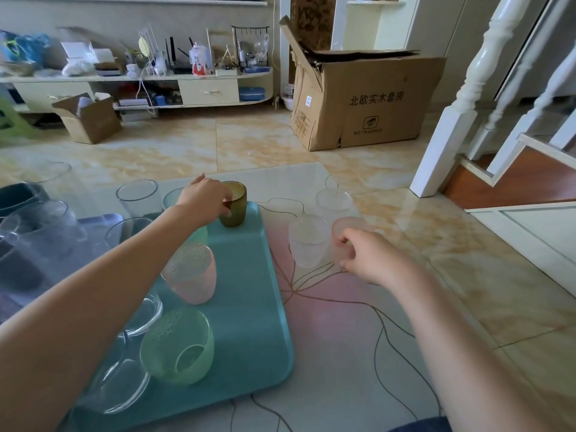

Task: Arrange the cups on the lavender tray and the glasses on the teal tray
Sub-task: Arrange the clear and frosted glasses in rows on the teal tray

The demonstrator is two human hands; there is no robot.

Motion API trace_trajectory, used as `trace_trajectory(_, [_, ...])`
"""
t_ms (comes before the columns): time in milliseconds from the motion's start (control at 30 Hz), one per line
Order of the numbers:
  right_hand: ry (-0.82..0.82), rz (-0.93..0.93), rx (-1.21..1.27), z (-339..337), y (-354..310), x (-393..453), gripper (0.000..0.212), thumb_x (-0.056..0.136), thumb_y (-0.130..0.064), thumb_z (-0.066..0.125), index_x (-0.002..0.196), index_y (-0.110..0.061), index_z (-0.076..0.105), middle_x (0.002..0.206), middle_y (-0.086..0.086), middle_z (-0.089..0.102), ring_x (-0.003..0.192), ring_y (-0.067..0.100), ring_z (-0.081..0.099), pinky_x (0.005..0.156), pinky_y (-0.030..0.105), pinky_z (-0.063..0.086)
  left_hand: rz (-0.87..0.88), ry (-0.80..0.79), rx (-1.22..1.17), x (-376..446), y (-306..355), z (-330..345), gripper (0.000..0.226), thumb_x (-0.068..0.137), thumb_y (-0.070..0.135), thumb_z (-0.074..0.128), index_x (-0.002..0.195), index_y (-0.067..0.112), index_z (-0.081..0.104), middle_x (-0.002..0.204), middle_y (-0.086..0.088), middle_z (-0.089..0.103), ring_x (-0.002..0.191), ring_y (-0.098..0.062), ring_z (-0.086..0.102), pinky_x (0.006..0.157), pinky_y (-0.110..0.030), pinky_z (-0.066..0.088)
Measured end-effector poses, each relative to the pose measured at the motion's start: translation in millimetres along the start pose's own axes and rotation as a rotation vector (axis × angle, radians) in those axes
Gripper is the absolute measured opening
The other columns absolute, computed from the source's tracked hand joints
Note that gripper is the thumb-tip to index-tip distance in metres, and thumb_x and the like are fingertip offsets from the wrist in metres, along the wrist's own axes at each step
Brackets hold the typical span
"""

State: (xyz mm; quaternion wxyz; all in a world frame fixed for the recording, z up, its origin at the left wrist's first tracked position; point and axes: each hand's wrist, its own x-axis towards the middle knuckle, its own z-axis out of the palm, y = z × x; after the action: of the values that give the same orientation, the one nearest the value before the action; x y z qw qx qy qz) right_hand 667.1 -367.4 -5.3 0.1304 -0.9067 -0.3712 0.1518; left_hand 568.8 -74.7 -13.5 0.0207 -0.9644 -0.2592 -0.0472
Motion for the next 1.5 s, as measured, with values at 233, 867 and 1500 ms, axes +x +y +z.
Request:
trace_trajectory(233, [0.225,0.082,0.011,-12.0,2.1,-2.3,0.013,0.088,-0.012,0.055,0.092,-0.02,0.065,0.099,0.002,0.065,0.086,0.026,0.06,0.07,0.028,0.044,0.05,0.054,-0.064,-14.4,6.8,-18.2,0.047,0.076,0.025,0.073,0.119,0.016,0.058,0.121,-0.009,0.059,0.12,-0.027,0.047,0.109,-0.037,0.026])
trace_trajectory(867, [0.392,-0.376,0.101,-9.4,-57.2,-28.6,0.049,0.09,-0.012,0.058,0.132,-0.016,0.033,0.133,0.008,0.042,0.088,0.024,0.063,0.075,0.043,0.054,0.346,0.233,-0.117,-69.9,43.2,-55.8,0.027,0.086,0.035,0.061,0.105,0.017,0.064,0.126,0.003,0.06,0.137,-0.017,0.03,0.113,-0.033,0.016])
trace_trajectory(1500, [0.151,-0.141,-0.132,25.0,-44.2,4.5,0.026,0.086,-0.001,0.052,0.108,-0.012,0.06,0.112,0.01,0.059,0.1,0.032,0.059,0.081,0.036,0.049,0.285,-0.009,-0.054,-56.1,3.7,-3.2,0.019,0.083,0.041,0.063,0.089,0.024,0.067,0.118,0.006,0.061,0.13,-0.009,0.042,0.116,-0.029,0.003])
